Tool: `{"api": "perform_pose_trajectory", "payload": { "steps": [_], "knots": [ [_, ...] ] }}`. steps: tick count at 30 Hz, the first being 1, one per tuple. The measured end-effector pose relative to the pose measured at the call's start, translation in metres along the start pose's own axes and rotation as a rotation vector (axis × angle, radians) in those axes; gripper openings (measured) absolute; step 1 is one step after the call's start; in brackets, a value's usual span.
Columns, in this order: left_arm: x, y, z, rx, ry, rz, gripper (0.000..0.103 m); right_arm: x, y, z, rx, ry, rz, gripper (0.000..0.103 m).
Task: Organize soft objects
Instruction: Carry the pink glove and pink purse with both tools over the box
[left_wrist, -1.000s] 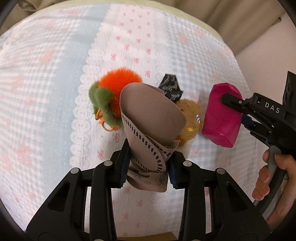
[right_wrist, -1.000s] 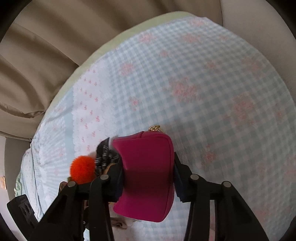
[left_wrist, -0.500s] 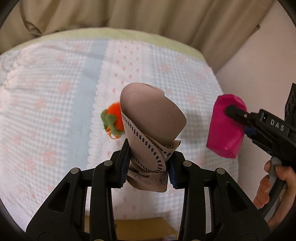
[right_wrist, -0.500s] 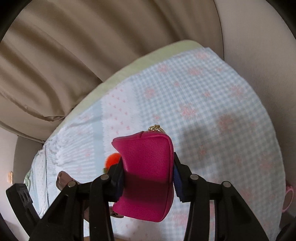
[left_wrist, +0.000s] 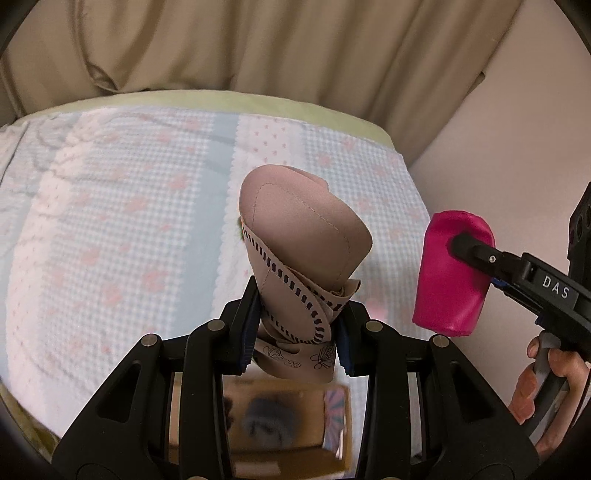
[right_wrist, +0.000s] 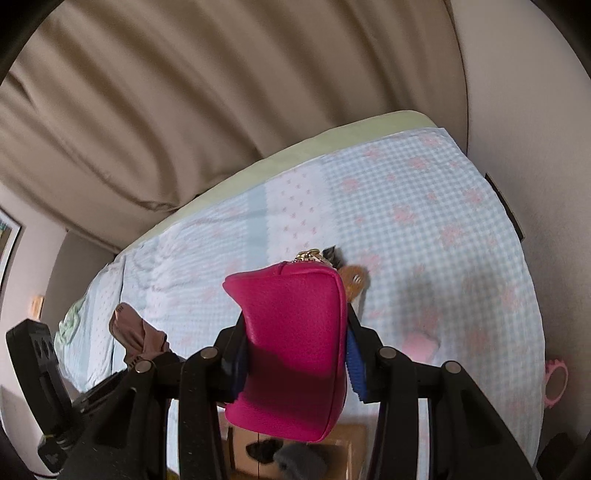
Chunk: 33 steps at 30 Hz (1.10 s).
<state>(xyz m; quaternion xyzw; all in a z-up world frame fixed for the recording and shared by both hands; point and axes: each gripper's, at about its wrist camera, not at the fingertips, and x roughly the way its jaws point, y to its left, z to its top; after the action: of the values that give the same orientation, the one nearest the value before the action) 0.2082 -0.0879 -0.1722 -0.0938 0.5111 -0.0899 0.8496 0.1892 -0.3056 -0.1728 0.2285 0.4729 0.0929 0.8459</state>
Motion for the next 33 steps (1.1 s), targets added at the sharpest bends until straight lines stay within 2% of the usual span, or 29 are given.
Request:
{"api": "perform_pose_trajectory", "payload": {
  "steps": [9,17,24,33],
  "knots": [
    [-0.059,0.027,-0.062,0.016,0.014,0.0,0.032,-0.029,0.04,-0.082,-0.05,0.046,0.008,0.04],
    [-0.083,0.065,-0.105,0.053,0.044,-0.009,0.032,-0.028,0.07,-0.148,-0.017,0.055,-0.019,0.04],
    [-0.077,0.101,-0.139,0.088,0.111,-0.021,0.032,-0.008,0.09,-0.193,0.021,0.082,-0.077,0.04],
    [-0.026,0.141,-0.179,0.14,0.244,-0.015,0.032,0.044,0.1,-0.242,0.036,0.16,-0.124,0.04]
  ]
}}
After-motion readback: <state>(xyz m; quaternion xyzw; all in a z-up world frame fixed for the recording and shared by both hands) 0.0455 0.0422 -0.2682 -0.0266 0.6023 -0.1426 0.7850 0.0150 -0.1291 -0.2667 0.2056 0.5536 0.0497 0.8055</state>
